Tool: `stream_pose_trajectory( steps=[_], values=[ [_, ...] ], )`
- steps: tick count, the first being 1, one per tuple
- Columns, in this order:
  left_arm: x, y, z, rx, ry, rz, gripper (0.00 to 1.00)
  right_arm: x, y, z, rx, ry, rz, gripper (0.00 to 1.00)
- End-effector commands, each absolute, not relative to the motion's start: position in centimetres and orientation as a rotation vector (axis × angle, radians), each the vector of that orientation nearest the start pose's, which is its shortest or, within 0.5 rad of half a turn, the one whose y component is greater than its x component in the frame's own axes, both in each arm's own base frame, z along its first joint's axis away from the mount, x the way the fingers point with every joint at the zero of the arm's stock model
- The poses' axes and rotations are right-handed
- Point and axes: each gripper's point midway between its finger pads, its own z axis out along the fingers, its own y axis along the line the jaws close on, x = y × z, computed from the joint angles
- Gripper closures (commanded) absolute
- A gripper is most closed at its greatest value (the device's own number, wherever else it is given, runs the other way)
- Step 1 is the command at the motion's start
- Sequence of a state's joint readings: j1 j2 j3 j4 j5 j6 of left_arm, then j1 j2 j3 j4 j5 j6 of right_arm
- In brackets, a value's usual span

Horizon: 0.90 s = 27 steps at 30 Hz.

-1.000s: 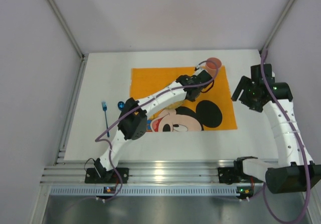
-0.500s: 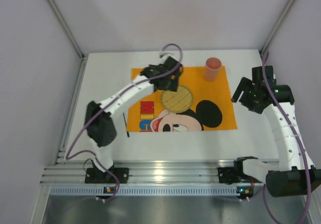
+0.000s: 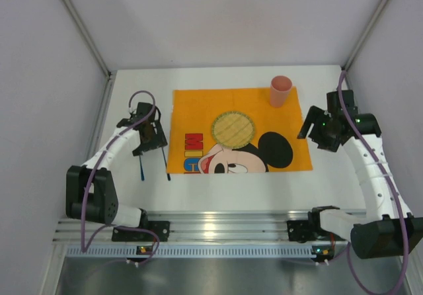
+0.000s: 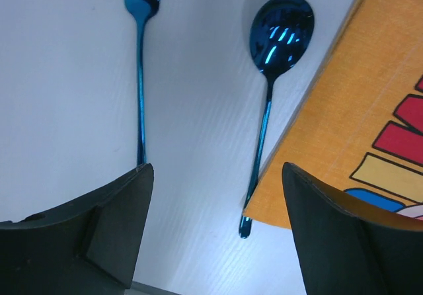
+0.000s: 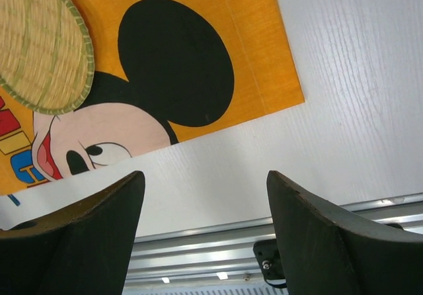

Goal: Set the dinner table for one person

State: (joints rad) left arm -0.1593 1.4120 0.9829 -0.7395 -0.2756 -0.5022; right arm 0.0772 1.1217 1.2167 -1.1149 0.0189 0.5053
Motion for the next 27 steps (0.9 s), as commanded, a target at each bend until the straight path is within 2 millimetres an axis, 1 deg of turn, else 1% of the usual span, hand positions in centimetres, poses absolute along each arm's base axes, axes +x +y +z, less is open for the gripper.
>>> stream_pose_trajectory(
  steps=[1, 2, 3, 5, 6, 8, 9, 12, 15, 16, 17, 19, 20, 23, 24, 25, 27],
  values=[
    [32.5, -4.0, 8.8, -0.486, 2.534, -0.017, 0.17, 25.4, 4.3, 20.7, 0.501, 2.511, 0.222, 0.25],
    [32.7, -4.1, 8.5, -0.493, 2.546, -0.02, 0.18, 25.4, 4.3, 20.7, 0.497, 2.511, 0.219, 0.25],
    [33.0, -4.2, 7.7, -0.499, 2.572, -0.011, 0.23, 25.4, 4.3, 20.7, 0.494, 2.513, 0.219, 0.25],
    [33.6, -4.4, 7.0, -0.505, 2.58, -0.019, 0.27, 25.4, 4.3, 20.7, 0.488, 2.514, 0.213, 0.25],
    [33.7, -4.6, 6.1, -0.503, 2.599, -0.021, 0.3, 25.3, 4.3, 20.6, 0.487, 2.519, 0.209, 0.25],
    [34.3, -4.9, 5.6, -0.495, 2.6, -0.038, 0.33, 25.2, 4.1, 20.6, 0.486, 2.518, 0.2, 0.25],
    [34.6, -4.9, 4.9, -0.494, 2.615, -0.031, 0.36, 25.0, 4.1, 20.5, 0.486, 2.522, 0.194, 0.25],
    [35.0, -4.8, 3.8, -0.488, 2.635, -0.007, 0.4, 24.8, 3.8, 20.5, 0.487, 2.527, 0.175, 0.25],
    [35.1, -4.3, 2.9, -0.49, 2.65, 0.041, 0.46, 24.8, 3.6, 20.6, 0.489, 2.523, 0.162, 0.25],
    [35.1, -4.2, 2.7, -0.487, 2.654, 0.048, 0.59, 24.8, 3.5, 20.5, 0.491, 2.526, 0.153, 0.25],
    [35.2, -4.3, 2.4, -0.478, 2.664, 0.043, 0.66, 24.8, 3.4, 20.5, 0.49, 2.526, 0.148, 0.25],
    [35.3, -4.4, 2.0, -0.462, 2.676, 0.042, 0.86, 24.9, 3.3, 20.5, 0.49, 2.525, 0.135, 0.25],
    [35.2, -4.4, 1.6, -0.457, 2.687, 0.05, 1.0, 25.0, 3.2, 20.6, 0.489, 2.524, 0.129, 0.25],
    [35.0, -3.6, 1.3, -0.43, 2.696, 0.115, 1.0, 25.2, 3.1, 20.5, 0.489, 2.527, 0.116, 0.25],
    [35.1, -3.2, 1.6, -0.428, 2.69, 0.14, 1.0, 25.4, 3.1, 20.7, 0.486, 2.522, 0.119, 0.25],
    [35.3, -2.5, 2.0, -0.426, 2.674, 0.191, 1.0, 25.5, 3.2, 20.8, 0.485, 2.521, 0.121, 0.25],
    [36.0, -1.8, 4.3, -0.433, 2.625, 0.235, 1.0, 26.5, 4.3, 21.6, 0.442, 2.498, 0.211, 0.24]
  ],
)
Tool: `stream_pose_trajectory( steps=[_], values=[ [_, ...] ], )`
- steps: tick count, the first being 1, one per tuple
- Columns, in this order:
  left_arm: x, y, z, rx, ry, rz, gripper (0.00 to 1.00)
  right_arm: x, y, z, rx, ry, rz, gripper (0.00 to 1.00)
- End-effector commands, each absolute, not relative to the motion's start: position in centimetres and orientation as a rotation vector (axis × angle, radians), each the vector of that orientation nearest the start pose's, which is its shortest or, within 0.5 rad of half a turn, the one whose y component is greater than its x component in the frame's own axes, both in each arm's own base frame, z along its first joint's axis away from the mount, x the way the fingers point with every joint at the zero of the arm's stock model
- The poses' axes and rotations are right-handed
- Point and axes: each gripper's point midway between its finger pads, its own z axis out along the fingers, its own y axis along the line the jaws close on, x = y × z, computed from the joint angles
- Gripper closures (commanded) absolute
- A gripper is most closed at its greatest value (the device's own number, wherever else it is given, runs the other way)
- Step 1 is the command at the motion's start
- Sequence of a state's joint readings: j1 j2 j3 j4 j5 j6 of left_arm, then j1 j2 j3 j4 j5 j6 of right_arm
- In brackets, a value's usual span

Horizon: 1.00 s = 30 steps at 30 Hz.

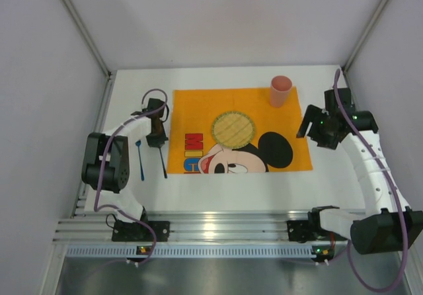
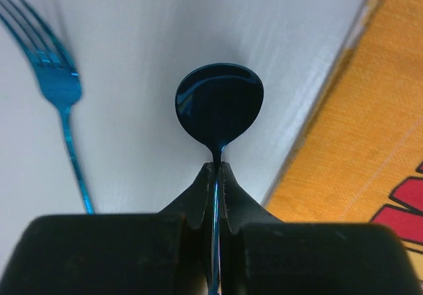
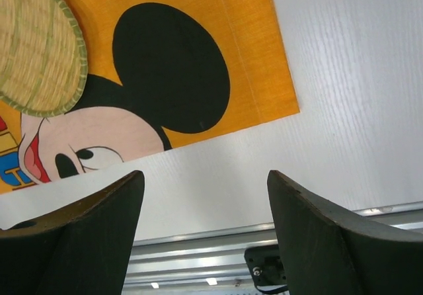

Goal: Set the dinner table for one person

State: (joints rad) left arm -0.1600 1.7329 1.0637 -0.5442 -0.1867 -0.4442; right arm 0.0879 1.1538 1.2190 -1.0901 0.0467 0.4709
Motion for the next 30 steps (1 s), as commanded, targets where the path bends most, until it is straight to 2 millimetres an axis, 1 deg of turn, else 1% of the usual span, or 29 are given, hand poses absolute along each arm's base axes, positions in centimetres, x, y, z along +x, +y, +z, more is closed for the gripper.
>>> stream_pose_trajectory(
  steps=[1, 2, 3, 4, 5, 6, 7, 8, 9, 10, 11, 12, 13, 14, 15, 16, 17, 18, 19, 20, 21, 23, 24, 25, 27, 29, 30],
  values=[
    [36.4, -0.8, 5.8, -0.455, 2.578, 0.298, 1.0, 26.9, 6.2, 22.1, 0.349, 2.494, 0.326, 0.24],
    [37.1, -0.6, 8.2, -0.468, 2.53, 0.304, 1.0, 26.7, 10.5, 23.4, 0.201, 2.481, 0.61, 0.23],
    [37.7, -0.5, 9.6, -0.47, 2.498, 0.303, 1.0, 27.9, 13.5, 25.4, 0.063, 2.376, 0.771, 0.23],
    [38.2, -0.4, 10.9, -0.477, 2.475, 0.304, 1.0, 27.0, 17.4, 26.6, -0.082, 2.34, 0.931, 0.18],
    [39.5, -0.7, 13.4, -0.485, 2.438, 0.279, 1.0, 26.3, 19.8, 28.2, -0.184, 2.287, 1.05, 0.15],
    [40.0, -1.0, 14.5, -0.484, 2.433, 0.256, 1.0, 26.7, 21.5, 30.0, -0.252, 2.193, 1.095, 0.12],
    [40.6, -1.5, 15.6, -0.493, 2.421, 0.224, 1.0, 26.1, 23.4, 30.5, -0.314, 2.169, 1.148, 0.08],
    [41.6, -2.8, 17.6, -0.481, 2.414, 0.133, 1.0, 26.2, 24.8, 31.6, -0.326, 2.115, 1.228, 0.07],
    [41.9, -3.6, 18.6, -0.477, 2.411, 0.089, 1.0, 26.3, 25.5, 31.7, -0.326, 2.097, 1.281, 0.07],
    [42.3, -4.9, 19.5, -0.48, 2.406, 0.036, 1.0, 26.5, 26.3, 31.5, -0.317, 2.089, 1.336, 0.07],
    [42.9, -6.3, 21.3, -0.462, 2.381, -0.021, 1.0, 26.7, 27.4, 32.8, -0.309, 2.021, 1.433, 0.07],
    [42.6, -8.2, 21.9, -0.445, 2.386, -0.06, 1.0, 26.9, 28.1, 31.5, -0.29, 2.047, 1.473, 0.07],
    [42.6, -9.3, 22.6, -0.431, 2.383, -0.094, 1.0, 27.1, 28.6, 31.3, -0.26, 2.056, 1.514, 0.07],
    [42.8, -10.5, 23.9, -0.422, 2.359, -0.134, 1.0, 27.3, 29.0, 31.0, -0.262, 2.049, 1.524, 0.07],
    [42.6, -11.9, 24.4, -0.409, 2.363, -0.192, 1.0, 27.6, 29.6, 31.0, -0.274, 2.037, 1.531, 0.07],
    [42.2, -13.9, 24.9, -0.403, 2.364, -0.248, 1.0, 27.6, 30.6, 30.1, -0.289, 2.061, 1.541, 0.07],
    [42.3, -15.2, 25.8, -0.392, 2.349, -0.291, 1.0, 27.9, 31.1, 29.9, -0.296, 2.059, 1.541, 0.08],
    [42.1, -16.6, 26.3, -0.369, 2.35, -0.338, 1.0, 28.1, 31.6, 30.0, -0.308, 2.052, 1.546, 0.07],
    [41.4, -18.6, 26.6, -0.333, 2.363, -0.366, 1.0, 28.2, 32.4, 29.3, -0.312, 2.072, 1.547, 0.08],
    [41.7, -19.7, 27.4, -0.315, 2.353, -0.385, 1.0, 28.4, 32.8, 29.2, -0.314, 2.066, 1.548, 0.08],
    [41.2, -21.3, 27.7, -0.274, 2.361, -0.401, 1.0, 28.7, 33.2, 28.4, -0.302, 2.09, 1.547, 0.09],
    [41.0, -22.7, 28.3, -0.256, 2.368, -0.423, 1.0, 29.2, 33.8, 28.3, -0.3, 2.074, 1.543, 0.09],
    [40.6, -23.6, 28.6, -0.242, 2.367, -0.444, 1.0, 29.5, 33.9, 27.5, -0.29, 2.093, 1.535, 0.1],
    [40.4, -24.1, 28.8, -0.237, 2.368, -0.464, 1.0, 29.6, 34.1, 27.1, -0.286, 2.099, 1.522, 0.11],
    [40.0, -25.3, 29.3, -0.216, 2.358, -0.496, 1.0, 29.9, 34.2, 25.4, -0.263, 2.142, 1.508, 0.12],
    [39.8, -25.9, 29.1, -0.202, 2.366, -0.506, 1.0, 29.8, 34.3, 24.4, -0.259, 2.155, 1.503, 0.14],
    [39.4, -26.4, 29.1, -0.186, 2.368, -0.511, 1.0, 29.6, 34.1, 23.3, -0.247, 2.179, 1.501, 0.15]
  ],
)
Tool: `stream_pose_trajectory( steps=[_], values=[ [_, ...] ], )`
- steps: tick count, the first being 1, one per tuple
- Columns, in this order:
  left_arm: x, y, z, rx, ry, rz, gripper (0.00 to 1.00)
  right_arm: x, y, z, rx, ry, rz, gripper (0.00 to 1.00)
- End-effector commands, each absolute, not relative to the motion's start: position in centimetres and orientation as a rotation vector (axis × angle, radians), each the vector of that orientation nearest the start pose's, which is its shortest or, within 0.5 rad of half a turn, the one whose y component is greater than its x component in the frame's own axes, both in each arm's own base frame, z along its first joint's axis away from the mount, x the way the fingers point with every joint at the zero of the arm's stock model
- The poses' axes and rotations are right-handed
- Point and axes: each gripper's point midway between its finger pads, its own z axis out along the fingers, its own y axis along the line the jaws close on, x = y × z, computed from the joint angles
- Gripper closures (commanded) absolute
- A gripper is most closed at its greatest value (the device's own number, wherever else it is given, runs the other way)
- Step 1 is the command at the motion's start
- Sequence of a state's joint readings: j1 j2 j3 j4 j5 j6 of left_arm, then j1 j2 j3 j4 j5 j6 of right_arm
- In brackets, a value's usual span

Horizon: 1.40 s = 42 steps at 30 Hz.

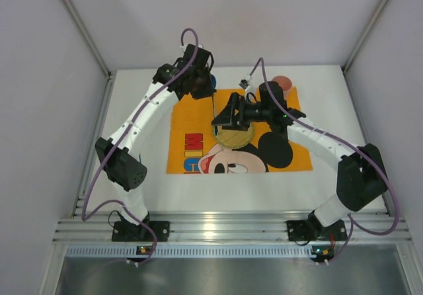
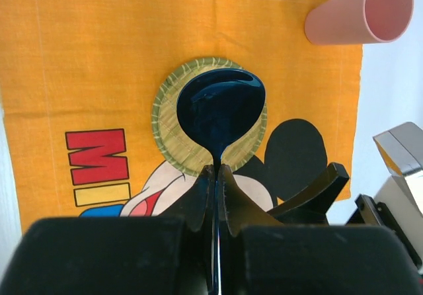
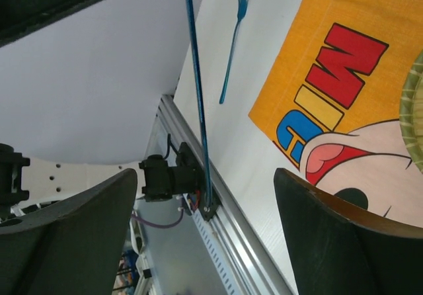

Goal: Set the dinner table for one person

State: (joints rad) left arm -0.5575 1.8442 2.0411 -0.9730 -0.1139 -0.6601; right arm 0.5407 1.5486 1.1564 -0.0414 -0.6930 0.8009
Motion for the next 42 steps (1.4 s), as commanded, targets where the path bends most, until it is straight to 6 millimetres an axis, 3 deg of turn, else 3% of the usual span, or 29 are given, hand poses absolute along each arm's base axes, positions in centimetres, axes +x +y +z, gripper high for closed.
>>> stream_pose_trajectory(
  steps=[1, 3, 6, 7, 10, 16, 17, 18, 19, 22, 24, 25, 26, 28, 30, 31, 32, 35, 38, 42],
  values=[
    [39.3, -26.7, 28.9, -0.181, 2.372, -0.512, 1.0, 29.6, 34.2, 23.0, -0.245, 2.176, 1.506, 0.19],
    [38.8, -27.4, 29.0, -0.161, 2.372, -0.52, 1.0, 29.2, 34.1, 21.8, -0.232, 2.201, 1.503, 0.25],
    [38.5, -28.0, 29.2, -0.151, 2.366, -0.529, 1.0, 28.7, 34.2, 21.0, -0.226, 2.215, 1.5, 0.6],
    [38.4, -28.2, 29.3, -0.149, 2.363, -0.536, 1.0, 28.7, 34.2, 20.8, -0.227, 2.215, 1.494, 0.77],
    [38.2, -28.4, 29.5, -0.143, 2.356, -0.553, 1.0, 28.9, 34.2, 21.0, -0.223, 2.209, 1.488, 0.99],
    [37.4, -28.1, 27.5, -0.115, 2.387, -0.524, 1.0, 29.0, 33.1, 22.2, -0.216, 2.189, 1.441, 1.0],
    [37.2, -27.8, 27.2, -0.11, 2.396, -0.502, 0.93, 29.0, 32.7, 22.2, -0.211, 2.195, 1.427, 1.0],
    [37.2, -27.4, 26.6, -0.095, 2.405, -0.47, 0.7, 29.2, 31.8, 22.7, -0.205, 2.183, 1.399, 1.0],
    [37.1, -26.6, 26.0, -0.1, 2.411, -0.422, 0.58, 29.1, 30.9, 22.1, -0.173, 2.218, 1.362, 1.0],
    [36.5, -24.4, 25.0, -0.091, 2.418, -0.31, 0.36, 29.1, 27.5, 21.3, -0.093, 2.252, 1.287, 1.0],
    [36.3, -22.6, 24.6, -0.091, 2.403, -0.211, 0.32, 29.6, 24.5, 19.9, -0.008, 2.284, 1.236, 1.0],
    [35.6, -21.3, 23.9, -0.094, 2.411, -0.162, 0.19, 29.0, 23.5, 18.9, 0.024, 2.34, 1.239, 1.0],
    [35.6, -19.8, 23.6, -0.115, 2.407, -0.101, 0.16, 29.1, 22.4, 18.0, 0.053, 2.373, 1.223, 1.0],
    [34.4, -17.2, 22.1, -0.136, 2.43, -0.015, 0.14, 29.1, 19.8, 16.2, 0.097, 2.447, 1.133, 1.0],
    [34.3, -14.2, 21.0, -0.207, 2.44, 0.018, 0.14, 29.4, 18.3, 15.0, 0.084, 2.485, 1.046, 1.0],
    [33.2, -12.7, 19.8, -0.232, 2.466, 0.037, 0.13, 29.2, 17.6, 14.3, 0.103, 2.528, 1.01, 1.0],
    [32.9, -11.6, 19.1, -0.261, 2.479, 0.037, 0.13, 29.3, 17.5, 14.1, 0.104, 2.544, 1.0, 1.0],
    [32.2, -5.9, 17.2, -0.422, 2.495, 0.083, 0.13, 29.3, 16.6, 11.7, 0.132, 2.654, 0.954, 1.0],
    [31.2, -2.6, 15.6, -0.482, 2.518, 0.139, 0.13, 29.3, 16.0, 8.3, 0.18, 2.77, 0.905, 1.0],
    [30.3, 0.0, 13.2, -0.543, 2.57, 0.155, 0.14, 30.5, 14.3, 6.4, 0.247, 2.797, 0.798, 1.0]
  ],
)
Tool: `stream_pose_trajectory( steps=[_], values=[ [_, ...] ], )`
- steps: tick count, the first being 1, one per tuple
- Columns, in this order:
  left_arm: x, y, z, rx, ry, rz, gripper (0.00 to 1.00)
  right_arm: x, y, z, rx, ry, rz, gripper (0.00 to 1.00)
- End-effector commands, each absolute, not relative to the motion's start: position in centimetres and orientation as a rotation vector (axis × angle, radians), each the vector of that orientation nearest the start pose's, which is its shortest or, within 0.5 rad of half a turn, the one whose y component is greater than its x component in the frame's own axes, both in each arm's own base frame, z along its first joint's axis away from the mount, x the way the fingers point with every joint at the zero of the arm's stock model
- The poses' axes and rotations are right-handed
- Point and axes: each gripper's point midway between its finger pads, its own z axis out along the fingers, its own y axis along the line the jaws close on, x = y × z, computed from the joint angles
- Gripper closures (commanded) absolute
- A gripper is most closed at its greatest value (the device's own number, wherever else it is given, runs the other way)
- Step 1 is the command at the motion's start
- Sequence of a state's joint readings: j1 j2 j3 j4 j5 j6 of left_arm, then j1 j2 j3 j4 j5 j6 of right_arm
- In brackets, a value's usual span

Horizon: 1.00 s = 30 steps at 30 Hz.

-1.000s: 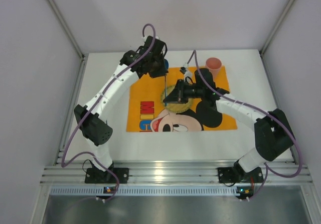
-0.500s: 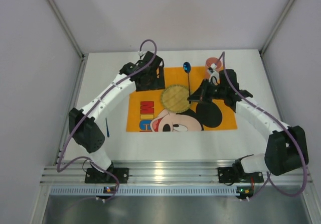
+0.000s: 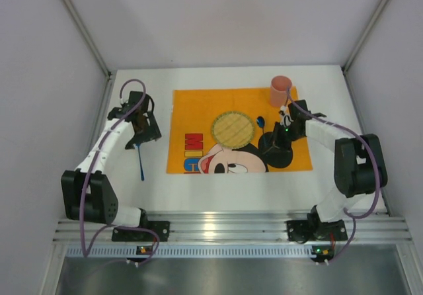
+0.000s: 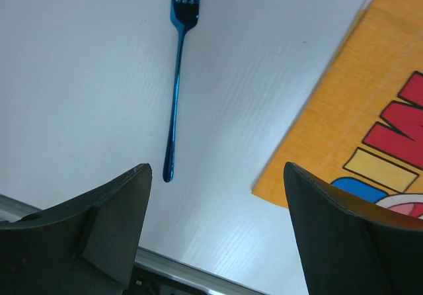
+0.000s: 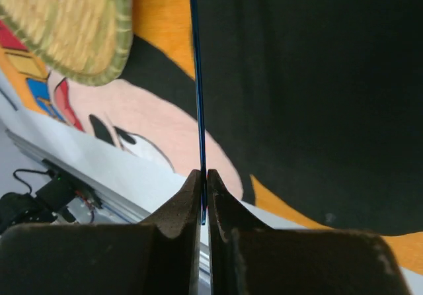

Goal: Set the dinner table for one person

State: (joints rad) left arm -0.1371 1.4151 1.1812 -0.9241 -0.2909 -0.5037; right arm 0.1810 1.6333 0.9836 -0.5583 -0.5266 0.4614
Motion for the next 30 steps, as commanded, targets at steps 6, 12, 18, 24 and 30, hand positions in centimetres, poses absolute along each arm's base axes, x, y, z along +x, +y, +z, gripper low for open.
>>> stream_pose_trajectory(
  steps=[6, 12, 18, 24, 30],
  values=[
    [30.2, 2.1, 10.9, -0.589, 2.598, 0.183, 0.17, 33.3, 12.6, 5.6, 0.311, 2.768, 0.69, 1.0],
    [30.4, 3.7, 8.6, -0.633, 2.642, 0.223, 0.18, 33.4, 12.4, 3.8, 0.35, 2.806, 0.683, 1.0],
    [30.3, 4.3, 7.4, -0.639, 2.671, 0.254, 0.19, 32.4, 11.7, 3.2, 0.378, 2.833, 0.624, 0.81],
    [29.6, 4.5, 5.8, -0.64, 2.701, 0.261, 0.22, 31.1, 9.1, 5.0, 0.406, 2.848, 0.413, 0.48],
    [29.3, 4.7, 3.6, -0.658, 2.732, 0.28, 0.35, 30.7, 8.4, 9.1, 0.365, 2.785, 0.373, 0.47]
  ],
)
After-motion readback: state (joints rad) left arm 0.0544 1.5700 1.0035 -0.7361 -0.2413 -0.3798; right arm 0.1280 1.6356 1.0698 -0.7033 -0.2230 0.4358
